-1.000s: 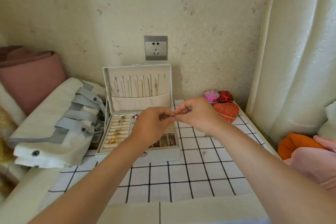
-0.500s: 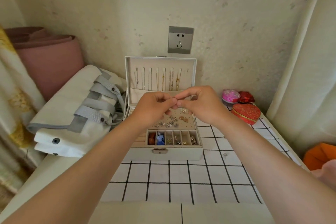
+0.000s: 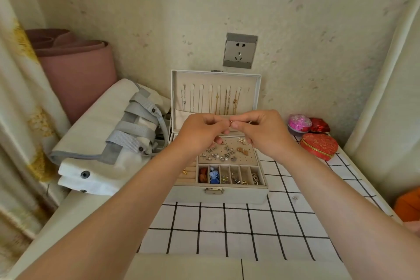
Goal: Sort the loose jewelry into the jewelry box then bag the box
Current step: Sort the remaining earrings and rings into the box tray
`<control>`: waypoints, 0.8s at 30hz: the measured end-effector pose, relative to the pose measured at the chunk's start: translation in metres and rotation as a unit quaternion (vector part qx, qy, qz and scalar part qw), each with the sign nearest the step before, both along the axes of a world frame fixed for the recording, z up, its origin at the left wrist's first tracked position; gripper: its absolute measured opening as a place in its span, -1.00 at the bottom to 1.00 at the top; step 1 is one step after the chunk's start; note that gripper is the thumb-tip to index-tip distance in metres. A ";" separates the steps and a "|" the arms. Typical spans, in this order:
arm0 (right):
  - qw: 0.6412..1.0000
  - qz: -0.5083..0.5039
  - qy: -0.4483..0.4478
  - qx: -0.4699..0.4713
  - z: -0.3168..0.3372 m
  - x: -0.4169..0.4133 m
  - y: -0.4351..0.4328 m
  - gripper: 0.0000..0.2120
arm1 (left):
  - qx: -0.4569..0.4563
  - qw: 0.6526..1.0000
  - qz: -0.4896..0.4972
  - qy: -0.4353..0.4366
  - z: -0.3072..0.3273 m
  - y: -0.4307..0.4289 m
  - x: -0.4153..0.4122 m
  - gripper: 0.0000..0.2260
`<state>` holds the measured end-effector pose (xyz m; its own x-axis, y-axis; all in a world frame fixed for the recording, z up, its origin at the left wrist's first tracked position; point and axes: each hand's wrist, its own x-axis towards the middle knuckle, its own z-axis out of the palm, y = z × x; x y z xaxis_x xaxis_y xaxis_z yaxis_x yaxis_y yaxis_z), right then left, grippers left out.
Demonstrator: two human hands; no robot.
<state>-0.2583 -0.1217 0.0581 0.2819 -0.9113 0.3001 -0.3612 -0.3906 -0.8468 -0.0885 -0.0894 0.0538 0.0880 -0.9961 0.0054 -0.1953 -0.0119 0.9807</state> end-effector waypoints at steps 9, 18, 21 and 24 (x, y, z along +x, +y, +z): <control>0.969 -0.073 0.234 -0.032 -0.024 -0.024 -0.009 -0.96 | -0.024 0.998 0.004 -0.055 -0.011 0.001 0.005 -0.89; 0.934 -0.066 0.343 -0.071 -0.032 -0.033 0.000 -0.95 | -0.029 0.995 -0.022 -0.091 -0.018 -0.002 -0.002 -0.95; 0.928 -0.062 0.353 -0.099 -0.036 -0.031 0.001 -0.95 | -0.038 0.993 -0.024 -0.108 -0.020 -0.002 -0.004 -0.97; 0.926 -0.053 0.354 -0.124 -0.040 -0.027 0.001 -0.95 | -0.057 0.991 -0.017 -0.122 -0.021 -0.002 -0.005 -0.94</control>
